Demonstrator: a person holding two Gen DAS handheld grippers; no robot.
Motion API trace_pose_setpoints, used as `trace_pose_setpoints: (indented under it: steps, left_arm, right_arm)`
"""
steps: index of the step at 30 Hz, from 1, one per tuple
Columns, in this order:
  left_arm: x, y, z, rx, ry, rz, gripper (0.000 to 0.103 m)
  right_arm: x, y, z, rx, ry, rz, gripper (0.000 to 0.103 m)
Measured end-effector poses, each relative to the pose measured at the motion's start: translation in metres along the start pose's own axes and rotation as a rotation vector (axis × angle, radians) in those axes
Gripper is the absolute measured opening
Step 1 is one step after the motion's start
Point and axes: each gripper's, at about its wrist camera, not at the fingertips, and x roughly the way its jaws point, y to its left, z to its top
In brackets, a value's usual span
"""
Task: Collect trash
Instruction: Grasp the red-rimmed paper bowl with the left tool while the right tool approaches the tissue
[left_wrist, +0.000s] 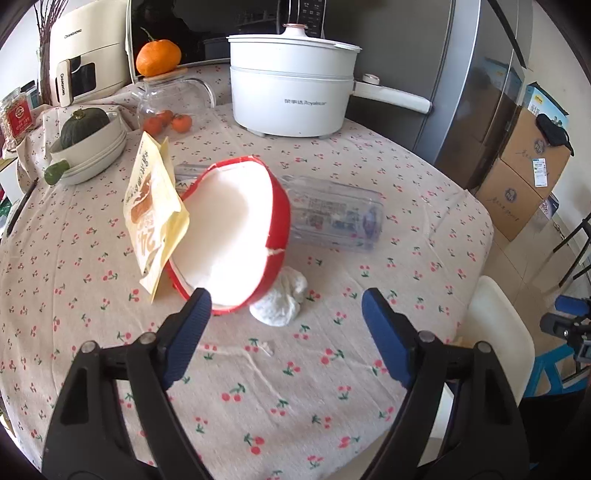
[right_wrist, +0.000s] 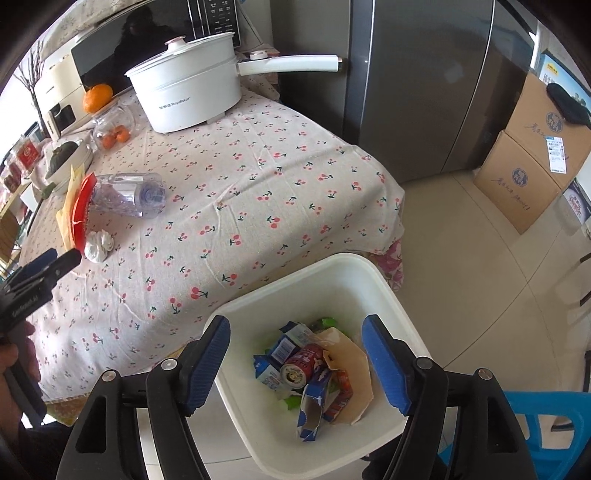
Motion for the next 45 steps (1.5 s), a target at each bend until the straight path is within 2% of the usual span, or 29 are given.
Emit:
trace_pose_setpoints:
  steps: [3, 5, 8, 9, 13, 20, 26, 31, 36, 43, 45]
  left_arm:
    - [0.013, 0.000, 0.006, 0.002, -0.014, -0.001, 0.074]
    - [0.021, -0.003, 0.011, 0.029, -0.023, 0.027, 0.066]
    - [0.030, -0.004, 0.016, 0.041, -0.019, 0.064, 0.045]
    - [0.031, -0.002, 0.016, 0.033, -0.017, 0.069, 0.033]
    - [0.019, 0.007, 0.017, 0.007, -0.036, 0.066, 0.016]
    - [-0.036, 0.035, 0.012, -0.083, -0.063, -0.065, 0.013]
    - [-0.084, 0.056, 0.001, -0.098, -0.094, -0.121, 0.014]
    - [-0.114, 0.073, -0.010, -0.095, -0.133, -0.125, 0.013]
    - [-0.122, 0.095, -0.023, -0.118, -0.124, -0.106, 0.013]
    - [-0.114, 0.109, -0.029, -0.142, -0.095, -0.087, 0.013]
    - [-0.114, 0.107, -0.030, -0.141, -0.093, -0.086, 0.013]
  right_arm:
    - [0.005, 0.006, 0.001, -0.001, 0.014, 0.002, 0.076]
    - [0.008, 0.011, 0.003, -0.005, 0.018, 0.002, 0.076]
    - [0.012, 0.018, 0.007, -0.009, 0.024, 0.004, 0.076]
    - [0.014, 0.021, 0.009, -0.008, 0.027, 0.006, 0.076]
    - [0.021, 0.036, 0.017, -0.004, 0.032, 0.021, 0.076]
    - [0.027, 0.082, 0.032, -0.027, 0.002, 0.089, 0.076]
    - [0.042, 0.142, 0.038, -0.125, 0.011, 0.160, 0.076]
    - [0.057, 0.191, 0.046, -0.198, -0.004, 0.234, 0.076]
    - [0.078, 0.225, 0.048, -0.263, -0.037, 0.274, 0.073]
    - [0.103, 0.244, 0.052, -0.279, -0.034, 0.292, 0.058]
    - [0.105, 0.249, 0.052, -0.303, -0.037, 0.334, 0.039]
